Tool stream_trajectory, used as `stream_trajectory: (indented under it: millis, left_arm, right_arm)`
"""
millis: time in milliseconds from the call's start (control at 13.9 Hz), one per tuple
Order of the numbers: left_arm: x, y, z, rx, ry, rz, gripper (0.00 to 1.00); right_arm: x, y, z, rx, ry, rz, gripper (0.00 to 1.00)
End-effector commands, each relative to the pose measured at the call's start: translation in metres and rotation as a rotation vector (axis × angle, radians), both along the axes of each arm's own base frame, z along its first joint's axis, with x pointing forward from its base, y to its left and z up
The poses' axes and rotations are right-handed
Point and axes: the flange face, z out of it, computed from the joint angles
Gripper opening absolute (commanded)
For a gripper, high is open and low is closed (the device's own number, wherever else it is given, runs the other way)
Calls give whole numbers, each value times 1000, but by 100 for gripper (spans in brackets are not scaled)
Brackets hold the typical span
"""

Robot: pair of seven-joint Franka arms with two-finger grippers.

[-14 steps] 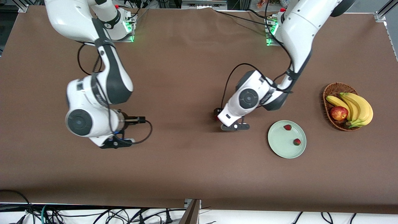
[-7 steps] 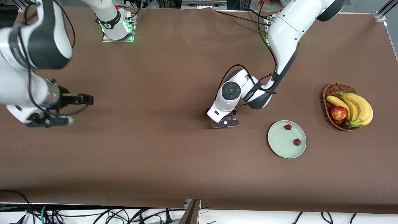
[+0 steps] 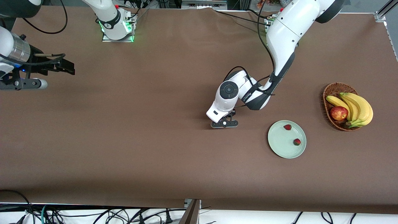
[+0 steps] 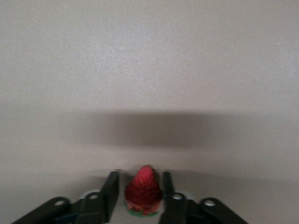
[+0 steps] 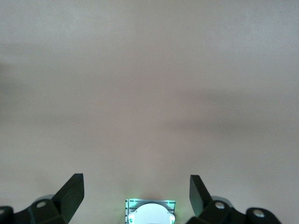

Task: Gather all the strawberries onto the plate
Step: 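Grasp the third strawberry with the left gripper while the right gripper retracts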

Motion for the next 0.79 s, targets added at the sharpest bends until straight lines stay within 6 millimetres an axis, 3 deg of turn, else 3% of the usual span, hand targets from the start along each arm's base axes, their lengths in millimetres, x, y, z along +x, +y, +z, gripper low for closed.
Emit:
stream_trajectory:
  millis: [0, 216, 360, 575, 719]
  left_arm:
    - [-3, -8, -4, 10, -15, 21, 36]
    - [-3, -8, -2, 12, -16, 9, 29]
    - [6, 5, 10, 34, -11, 11, 27]
    - [20, 29, 47, 125, 41, -62, 27]
    - [34, 58, 75, 160, 74, -157, 27]
  right_arm:
    - [-22, -8, 27, -1, -48, 8, 100]
    - [-27, -20, 27, 1, -46, -1, 100]
    - [-29, -7, 27, 5, -35, 31, 100]
    - [-26, -8, 28, 8, -39, 32, 100]
    - [-25, -10, 30, 5, -39, 15, 100]
